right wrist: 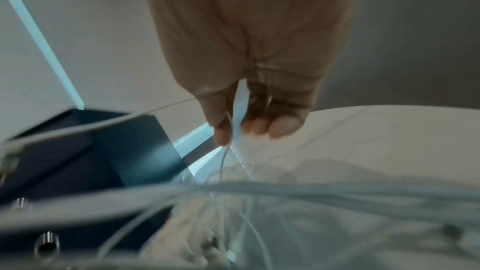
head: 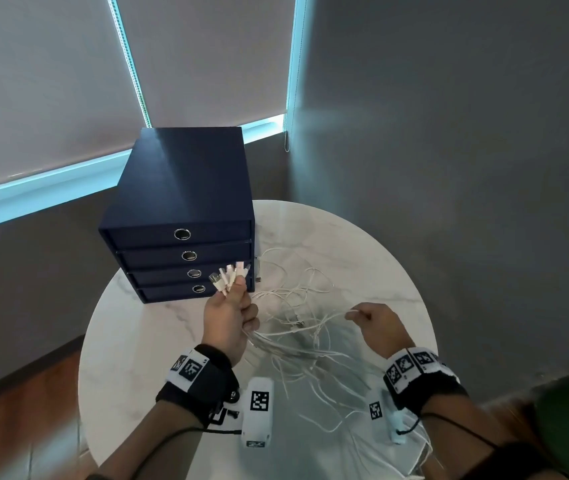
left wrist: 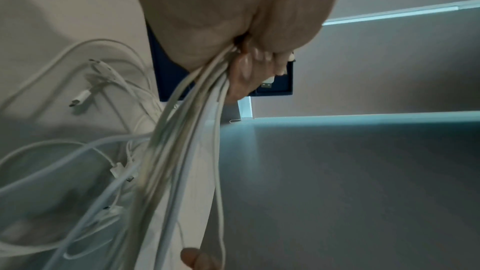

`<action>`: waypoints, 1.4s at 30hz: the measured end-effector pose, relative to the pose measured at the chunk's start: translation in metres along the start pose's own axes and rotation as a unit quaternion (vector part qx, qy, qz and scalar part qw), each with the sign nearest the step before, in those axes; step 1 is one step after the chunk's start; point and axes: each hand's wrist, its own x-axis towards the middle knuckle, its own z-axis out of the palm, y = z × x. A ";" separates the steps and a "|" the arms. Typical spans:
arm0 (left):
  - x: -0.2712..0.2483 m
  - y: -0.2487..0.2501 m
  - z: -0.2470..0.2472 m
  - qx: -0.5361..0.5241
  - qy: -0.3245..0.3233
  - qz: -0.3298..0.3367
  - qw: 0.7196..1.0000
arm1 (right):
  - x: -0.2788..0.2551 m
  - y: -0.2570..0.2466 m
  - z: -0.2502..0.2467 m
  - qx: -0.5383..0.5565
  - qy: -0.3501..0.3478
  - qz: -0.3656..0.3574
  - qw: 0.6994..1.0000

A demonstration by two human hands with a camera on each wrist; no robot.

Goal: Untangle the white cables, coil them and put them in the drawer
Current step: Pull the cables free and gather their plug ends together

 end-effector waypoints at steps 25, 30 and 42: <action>-0.006 -0.019 0.010 0.076 -0.133 -0.015 0.988 | -0.009 -0.118 -0.060 0.522 0.195 -0.136 0.819; -0.002 -0.023 0.017 0.130 -0.101 0.007 0.986 | -0.012 -0.096 -0.030 -0.051 0.189 -0.181 0.964; -0.003 -0.021 0.010 0.109 -0.115 -0.020 0.987 | -0.011 -0.123 -0.021 0.211 0.063 -0.223 0.950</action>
